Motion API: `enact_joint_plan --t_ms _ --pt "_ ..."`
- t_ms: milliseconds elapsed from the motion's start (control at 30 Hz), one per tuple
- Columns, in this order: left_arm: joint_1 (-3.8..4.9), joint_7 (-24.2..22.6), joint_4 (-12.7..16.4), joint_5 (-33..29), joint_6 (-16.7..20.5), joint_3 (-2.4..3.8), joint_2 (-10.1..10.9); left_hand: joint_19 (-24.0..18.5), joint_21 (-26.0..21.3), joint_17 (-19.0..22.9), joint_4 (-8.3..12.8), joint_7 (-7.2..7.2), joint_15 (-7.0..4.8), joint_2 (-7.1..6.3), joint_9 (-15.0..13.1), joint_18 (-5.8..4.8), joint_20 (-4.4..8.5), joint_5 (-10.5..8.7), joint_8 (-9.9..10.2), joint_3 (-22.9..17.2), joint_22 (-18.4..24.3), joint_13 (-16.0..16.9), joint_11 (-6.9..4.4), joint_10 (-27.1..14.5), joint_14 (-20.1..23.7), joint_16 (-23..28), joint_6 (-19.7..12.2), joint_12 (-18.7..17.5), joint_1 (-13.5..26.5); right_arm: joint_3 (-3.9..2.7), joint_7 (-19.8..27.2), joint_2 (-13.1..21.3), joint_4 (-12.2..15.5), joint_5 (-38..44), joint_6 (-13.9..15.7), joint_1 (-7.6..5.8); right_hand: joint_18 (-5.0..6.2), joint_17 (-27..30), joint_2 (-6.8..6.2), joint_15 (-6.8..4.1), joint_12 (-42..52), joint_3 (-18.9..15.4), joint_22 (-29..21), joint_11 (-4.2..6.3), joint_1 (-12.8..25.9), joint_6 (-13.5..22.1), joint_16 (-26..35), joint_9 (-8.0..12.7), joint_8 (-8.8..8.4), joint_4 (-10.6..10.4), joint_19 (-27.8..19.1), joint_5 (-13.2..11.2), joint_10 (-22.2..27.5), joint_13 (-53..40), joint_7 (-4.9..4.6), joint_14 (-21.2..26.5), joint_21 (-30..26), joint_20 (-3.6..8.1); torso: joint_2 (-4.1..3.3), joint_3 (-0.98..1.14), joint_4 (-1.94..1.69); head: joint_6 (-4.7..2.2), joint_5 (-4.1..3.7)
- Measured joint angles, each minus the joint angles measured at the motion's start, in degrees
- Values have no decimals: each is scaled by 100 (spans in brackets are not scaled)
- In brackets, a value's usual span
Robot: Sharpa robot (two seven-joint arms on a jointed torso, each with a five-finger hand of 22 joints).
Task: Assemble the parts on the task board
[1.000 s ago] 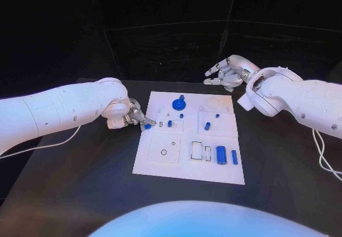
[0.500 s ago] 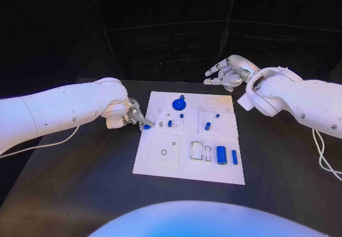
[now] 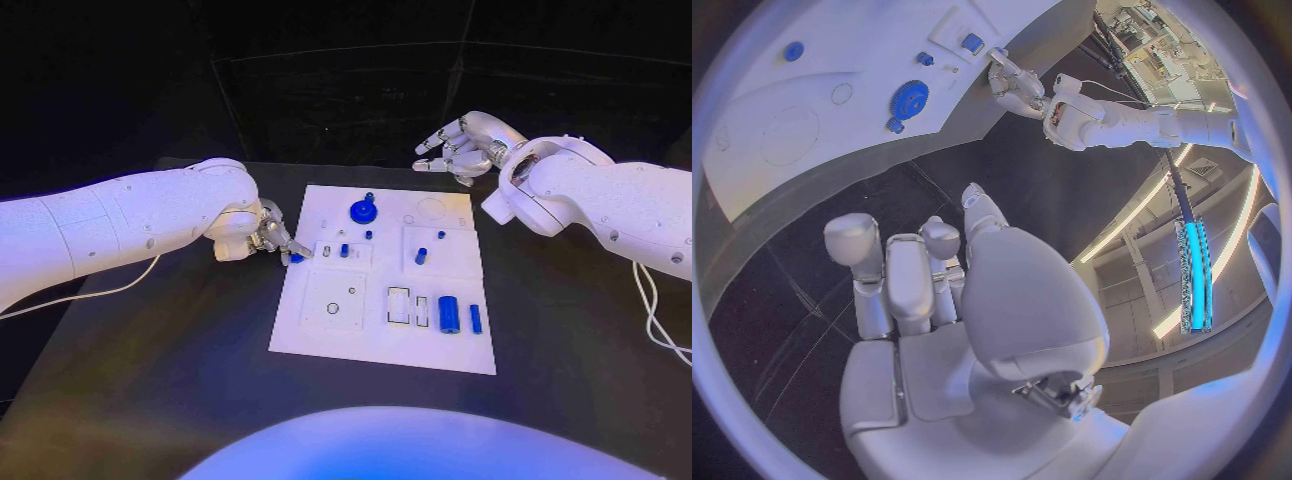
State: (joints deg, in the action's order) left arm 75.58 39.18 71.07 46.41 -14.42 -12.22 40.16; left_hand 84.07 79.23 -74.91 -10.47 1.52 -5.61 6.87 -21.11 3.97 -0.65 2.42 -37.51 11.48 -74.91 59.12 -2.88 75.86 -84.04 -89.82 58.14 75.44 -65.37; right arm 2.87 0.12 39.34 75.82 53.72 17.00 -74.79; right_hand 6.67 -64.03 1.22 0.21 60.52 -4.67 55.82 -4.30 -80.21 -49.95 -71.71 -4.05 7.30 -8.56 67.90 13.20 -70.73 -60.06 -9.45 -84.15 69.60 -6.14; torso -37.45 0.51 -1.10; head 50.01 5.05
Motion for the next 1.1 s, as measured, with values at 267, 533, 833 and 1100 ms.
enact_joint_plan --t_ms 267,533,833,1100 --pt "-3 -21 110 176 140 3 39 0 0 0 275 -21 0 -70 -6 -1 0 0 0 -61 0 -39 0 0 0 0 -21 0 -257 0 0 0 -2 0 -2 1 0 0 0 0 0 0 0 0 0 0 0 0 0 0 0 0 0 0 0 0 0 0 1 2 -1 0 21" --pt "-7 -55 220 378 291 7 82 0 -71 0 474 -20 0 -48 11 0 0 15 4 -195 0 -198 22 -44 0 0 -64 -133 -469 0 0 3 -2 0 -3 1 0 -13 24 0 26 0 0 0 -24 0 0 0 0 0 0 27 0 -9 0 0 0 0 1 2 -1 0 29" --pt "-5 -76 294 467 379 12 127 0 -87 0 537 -19 1 42 82 0 0 5 139 -258 0 -253 25 -86 1 0 -124 -200 -710 0 1 6 -2 0 -4 1 0 -20 24 0 26 0 0 0 -24 0 0 0 0 0 0 27 0 -8 0 0 0 0 1 2 -1 0 37" --pt "-4 -89 375 502 439 13 196 0 -135 0 537 -29 2 6 152 0 0 9 228 -258 0 -307 23 -145 2 0 -156 -260 -826 0 2 8 -5 0 -6 3 0 -19 24 0 26 0 0 0 -24 0 0 0 0 0 0 27 0 -8 0 0 0 0 1 -1 1 0 48"
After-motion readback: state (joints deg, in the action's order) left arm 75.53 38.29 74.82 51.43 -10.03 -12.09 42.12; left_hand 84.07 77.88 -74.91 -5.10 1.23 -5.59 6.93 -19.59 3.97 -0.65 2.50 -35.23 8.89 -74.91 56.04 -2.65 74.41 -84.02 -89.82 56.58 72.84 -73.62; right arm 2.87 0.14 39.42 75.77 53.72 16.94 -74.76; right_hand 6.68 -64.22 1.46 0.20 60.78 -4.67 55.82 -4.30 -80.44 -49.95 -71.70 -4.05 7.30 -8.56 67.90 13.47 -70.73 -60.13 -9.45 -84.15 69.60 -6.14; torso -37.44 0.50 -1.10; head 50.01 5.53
